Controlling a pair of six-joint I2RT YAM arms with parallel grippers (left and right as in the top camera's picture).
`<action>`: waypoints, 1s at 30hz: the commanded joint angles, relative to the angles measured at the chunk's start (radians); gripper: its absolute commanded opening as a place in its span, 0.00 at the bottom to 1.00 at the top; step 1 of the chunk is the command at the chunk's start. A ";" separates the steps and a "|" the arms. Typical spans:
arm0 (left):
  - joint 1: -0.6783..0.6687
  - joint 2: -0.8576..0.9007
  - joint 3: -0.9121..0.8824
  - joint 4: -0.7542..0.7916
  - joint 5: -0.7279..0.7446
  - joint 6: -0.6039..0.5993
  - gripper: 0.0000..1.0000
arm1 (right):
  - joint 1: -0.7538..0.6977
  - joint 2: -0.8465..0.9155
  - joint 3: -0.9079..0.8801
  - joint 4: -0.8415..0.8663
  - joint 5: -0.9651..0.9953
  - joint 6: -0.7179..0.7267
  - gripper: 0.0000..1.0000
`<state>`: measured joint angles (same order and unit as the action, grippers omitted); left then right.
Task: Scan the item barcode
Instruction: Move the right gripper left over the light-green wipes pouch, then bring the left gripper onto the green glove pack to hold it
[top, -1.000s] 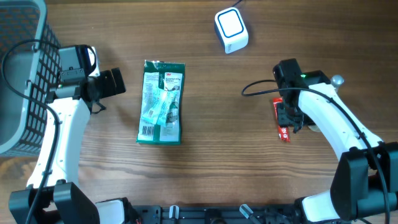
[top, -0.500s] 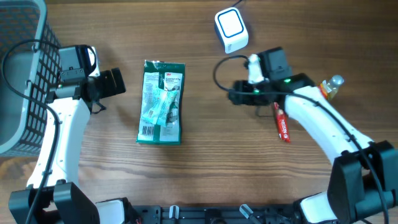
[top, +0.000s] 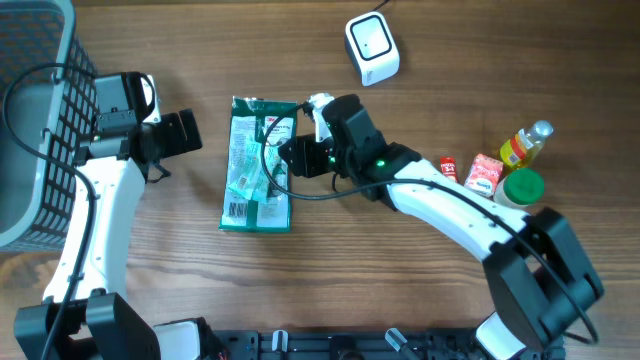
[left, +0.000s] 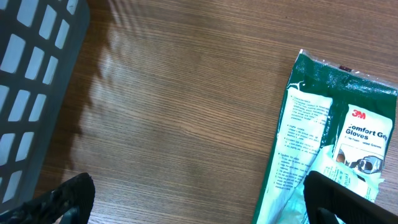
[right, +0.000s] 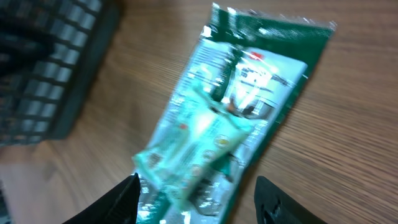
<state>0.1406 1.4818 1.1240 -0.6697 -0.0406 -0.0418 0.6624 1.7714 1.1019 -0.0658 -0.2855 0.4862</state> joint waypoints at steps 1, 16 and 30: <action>0.004 0.003 0.005 0.002 -0.010 0.012 1.00 | -0.002 0.042 0.000 0.004 0.042 0.011 0.59; 0.001 0.005 0.005 0.110 0.187 -0.045 1.00 | -0.002 0.045 0.000 -0.002 0.023 0.014 0.59; -0.102 0.087 -0.028 -0.046 0.566 -0.099 1.00 | -0.003 0.045 0.000 0.024 -0.030 0.014 0.60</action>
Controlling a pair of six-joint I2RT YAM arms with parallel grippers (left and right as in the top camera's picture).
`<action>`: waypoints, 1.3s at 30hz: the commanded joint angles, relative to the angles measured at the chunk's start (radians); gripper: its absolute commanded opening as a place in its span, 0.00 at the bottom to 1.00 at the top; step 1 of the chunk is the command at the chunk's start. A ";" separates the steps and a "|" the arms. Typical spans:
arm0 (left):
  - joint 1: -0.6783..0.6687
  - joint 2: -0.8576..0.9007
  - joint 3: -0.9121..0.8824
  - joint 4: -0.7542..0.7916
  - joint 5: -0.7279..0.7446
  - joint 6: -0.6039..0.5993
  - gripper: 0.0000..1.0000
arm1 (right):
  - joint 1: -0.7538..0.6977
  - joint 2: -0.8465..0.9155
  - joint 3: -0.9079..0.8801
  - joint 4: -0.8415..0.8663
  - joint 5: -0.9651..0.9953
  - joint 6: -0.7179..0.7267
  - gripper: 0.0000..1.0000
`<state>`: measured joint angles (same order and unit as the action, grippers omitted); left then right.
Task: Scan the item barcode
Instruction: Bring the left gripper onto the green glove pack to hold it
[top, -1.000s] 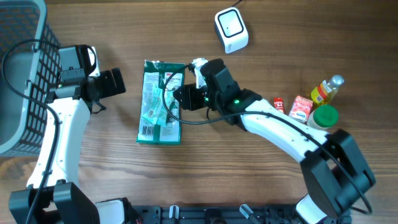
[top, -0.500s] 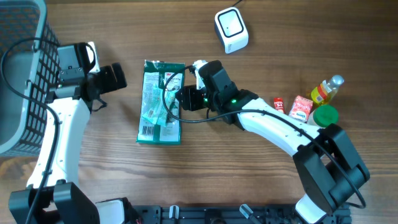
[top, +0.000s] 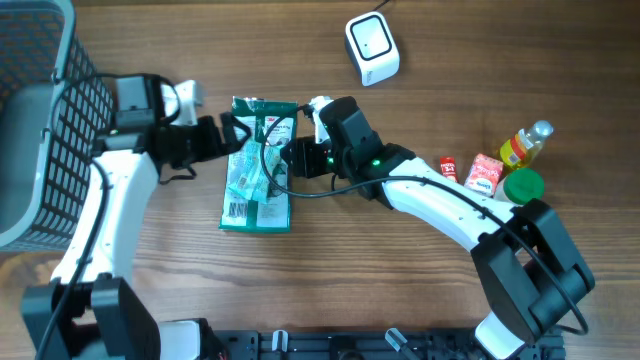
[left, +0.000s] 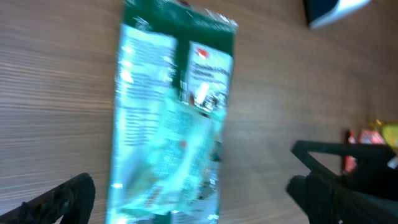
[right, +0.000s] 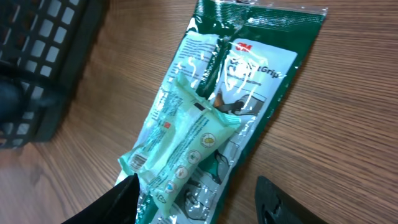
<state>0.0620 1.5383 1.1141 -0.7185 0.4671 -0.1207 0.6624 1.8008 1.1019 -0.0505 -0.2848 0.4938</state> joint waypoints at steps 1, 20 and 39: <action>-0.031 0.044 -0.018 0.003 0.036 -0.018 1.00 | -0.003 0.016 0.000 0.006 -0.031 0.006 0.62; -0.056 0.145 -0.147 0.092 -0.218 -0.236 0.12 | -0.012 0.055 0.000 0.062 -0.137 0.029 0.72; -0.041 0.101 -0.171 0.157 -0.252 -0.258 0.09 | -0.011 0.272 0.000 0.341 -0.188 0.058 0.70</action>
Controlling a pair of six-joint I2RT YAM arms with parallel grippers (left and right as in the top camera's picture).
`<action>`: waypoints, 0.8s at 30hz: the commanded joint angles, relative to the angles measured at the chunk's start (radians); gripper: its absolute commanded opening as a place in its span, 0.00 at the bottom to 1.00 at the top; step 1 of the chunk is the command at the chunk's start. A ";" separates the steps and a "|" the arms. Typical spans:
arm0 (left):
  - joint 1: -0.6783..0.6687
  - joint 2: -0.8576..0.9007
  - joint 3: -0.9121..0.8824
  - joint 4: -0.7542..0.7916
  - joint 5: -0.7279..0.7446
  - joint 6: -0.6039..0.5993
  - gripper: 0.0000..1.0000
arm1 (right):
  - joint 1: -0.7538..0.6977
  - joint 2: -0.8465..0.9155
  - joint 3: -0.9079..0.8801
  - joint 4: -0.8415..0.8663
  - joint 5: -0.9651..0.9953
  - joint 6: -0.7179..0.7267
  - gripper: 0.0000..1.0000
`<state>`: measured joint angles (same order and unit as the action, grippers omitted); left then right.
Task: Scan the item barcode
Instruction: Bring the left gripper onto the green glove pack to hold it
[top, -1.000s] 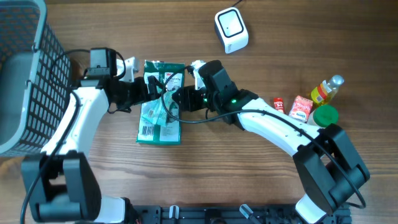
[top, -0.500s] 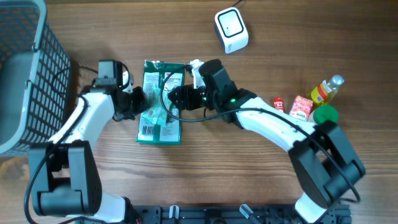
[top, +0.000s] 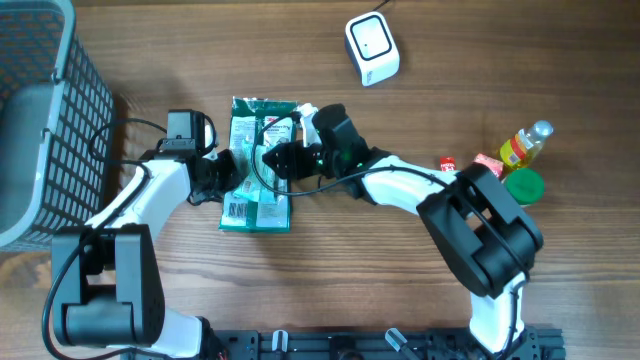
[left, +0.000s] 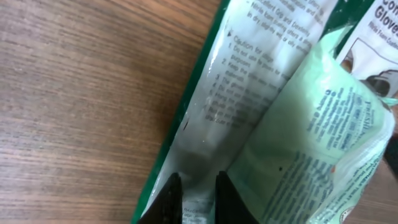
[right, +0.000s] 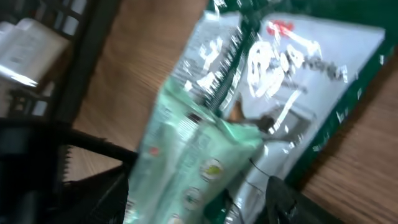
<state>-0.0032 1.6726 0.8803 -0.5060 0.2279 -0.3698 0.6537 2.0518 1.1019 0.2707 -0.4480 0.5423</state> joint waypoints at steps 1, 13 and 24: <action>0.032 -0.050 0.088 -0.084 -0.008 -0.009 0.09 | -0.002 0.020 0.000 0.033 -0.034 0.011 0.69; 0.024 -0.074 0.114 -0.182 0.115 -0.010 0.07 | -0.002 0.021 0.000 0.050 -0.047 0.033 0.69; -0.010 0.012 0.055 -0.132 0.112 -0.009 0.10 | 0.003 0.021 0.000 0.050 -0.047 0.034 0.64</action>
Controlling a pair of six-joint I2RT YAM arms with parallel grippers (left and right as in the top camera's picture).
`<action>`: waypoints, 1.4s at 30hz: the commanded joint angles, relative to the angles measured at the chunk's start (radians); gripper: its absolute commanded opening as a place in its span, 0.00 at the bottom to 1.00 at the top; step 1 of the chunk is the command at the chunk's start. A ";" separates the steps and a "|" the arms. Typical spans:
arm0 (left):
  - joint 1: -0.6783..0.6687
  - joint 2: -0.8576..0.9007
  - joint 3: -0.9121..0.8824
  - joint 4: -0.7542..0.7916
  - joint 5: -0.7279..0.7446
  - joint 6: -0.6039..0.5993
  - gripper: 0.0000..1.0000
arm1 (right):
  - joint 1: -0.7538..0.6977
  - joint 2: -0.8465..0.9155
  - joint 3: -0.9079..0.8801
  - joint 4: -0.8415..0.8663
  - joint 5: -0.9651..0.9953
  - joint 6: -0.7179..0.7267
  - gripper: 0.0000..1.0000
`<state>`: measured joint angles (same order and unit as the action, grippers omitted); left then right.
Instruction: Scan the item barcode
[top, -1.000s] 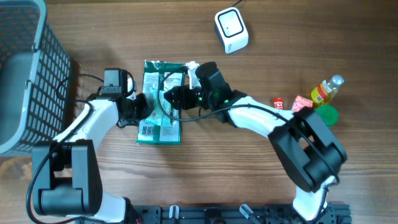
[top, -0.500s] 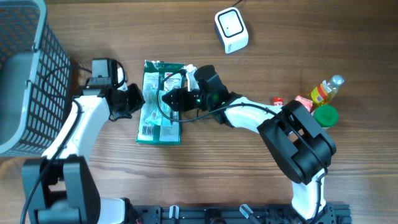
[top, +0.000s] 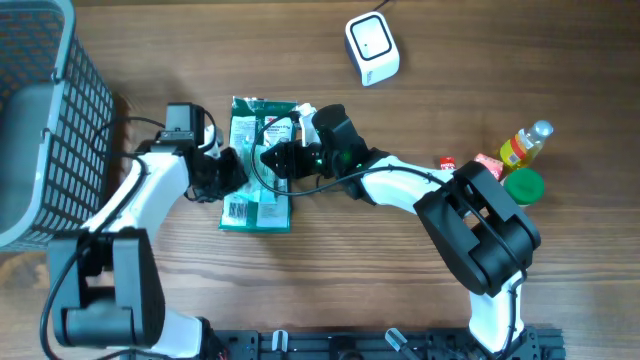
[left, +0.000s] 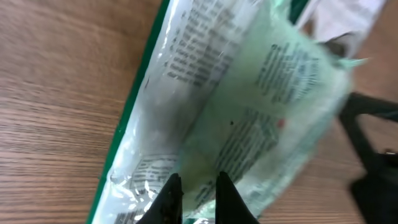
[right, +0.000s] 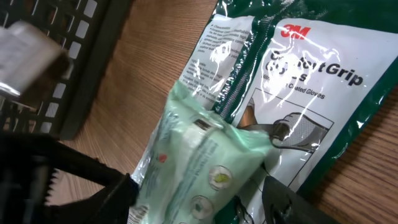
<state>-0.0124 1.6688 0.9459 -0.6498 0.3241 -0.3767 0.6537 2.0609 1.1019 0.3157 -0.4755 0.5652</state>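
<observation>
A green 3M glove package (top: 262, 120) lies flat on the table, with a pale green soft pack (top: 250, 170) lying on top of it. My left gripper (top: 226, 170) sits at the pack's left side. Its fingers (left: 169, 200) are pinched close together on the pale green pack (left: 261, 106), which looks tilted. My right gripper (right: 199, 205) stands open, straddling the pack (right: 199, 155) from the right above the glove package (right: 298, 81). The white scanner (top: 372, 48) stands at the back of the table.
A dark mesh basket (top: 40, 100) fills the far left. At the right edge stand a yellow bottle (top: 525, 145), a green-lidded jar (top: 520, 187) and a small pink box (top: 485, 172).
My left gripper stays pinched but has shifted onto the pale green pack, which now shows tilted across its view. My right gripper remains open over the pack.
My left gripper first hung open near the basket, apart from the packages, while the right was open over them. Then the left was open over the glove package. Later it was pinched at the package's left edge, and now it grips the pale pack.
</observation>
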 joint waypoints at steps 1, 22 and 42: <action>0.000 0.013 -0.007 0.011 0.016 -0.001 0.10 | 0.006 0.013 0.000 0.006 -0.015 0.011 0.64; 0.007 -0.063 0.033 -0.073 -0.010 0.003 0.10 | 0.036 0.089 0.000 0.049 0.056 0.053 0.55; -0.043 -0.036 -0.072 0.030 -0.183 -0.036 0.12 | 0.042 0.100 0.000 0.035 0.057 0.066 0.31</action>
<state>-0.0517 1.6215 0.9340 -0.6601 0.2359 -0.3916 0.6868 2.1265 1.1019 0.3611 -0.4255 0.6292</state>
